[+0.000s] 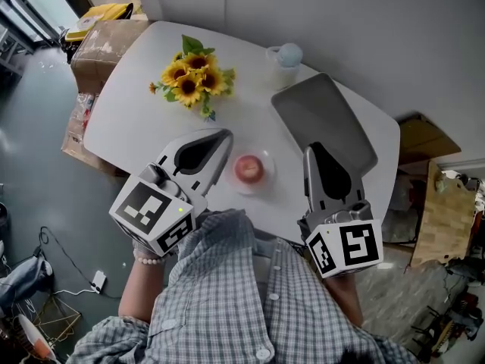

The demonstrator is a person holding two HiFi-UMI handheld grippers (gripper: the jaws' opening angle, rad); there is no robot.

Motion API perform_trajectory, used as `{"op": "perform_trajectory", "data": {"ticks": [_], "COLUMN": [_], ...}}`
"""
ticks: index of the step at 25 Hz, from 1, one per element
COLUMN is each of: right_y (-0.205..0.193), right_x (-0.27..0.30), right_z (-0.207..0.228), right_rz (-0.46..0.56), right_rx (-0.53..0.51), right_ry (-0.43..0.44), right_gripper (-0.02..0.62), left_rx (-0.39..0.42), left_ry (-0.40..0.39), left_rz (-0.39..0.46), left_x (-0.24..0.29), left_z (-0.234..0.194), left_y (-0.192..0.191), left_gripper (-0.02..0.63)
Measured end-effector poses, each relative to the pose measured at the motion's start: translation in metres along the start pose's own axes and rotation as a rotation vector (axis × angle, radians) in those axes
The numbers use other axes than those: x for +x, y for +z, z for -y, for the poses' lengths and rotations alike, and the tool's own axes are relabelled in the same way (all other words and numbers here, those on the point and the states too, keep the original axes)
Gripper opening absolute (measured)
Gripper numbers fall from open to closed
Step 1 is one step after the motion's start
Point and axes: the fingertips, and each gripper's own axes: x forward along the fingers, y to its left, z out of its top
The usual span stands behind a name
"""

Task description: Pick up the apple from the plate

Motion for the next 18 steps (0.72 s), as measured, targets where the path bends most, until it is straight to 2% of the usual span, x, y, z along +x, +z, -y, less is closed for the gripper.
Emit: {"op": "perform_trajectory", "data": {"ticks": [18], "right_y": [-0.004], "right_x": [0.007], "right_z": [-0.007], "right_rz": [-0.018], "right_rx": [-0.038], "right_ry": [0.017], "right_gripper": [0.035], "left_rx": [0.011], "left_ry": [-0.045], "left_rz": [-0.05], "left_x": [0.014], "left_z": [0.01], "left_y": [-0.014], "left_gripper": [0.01]}}
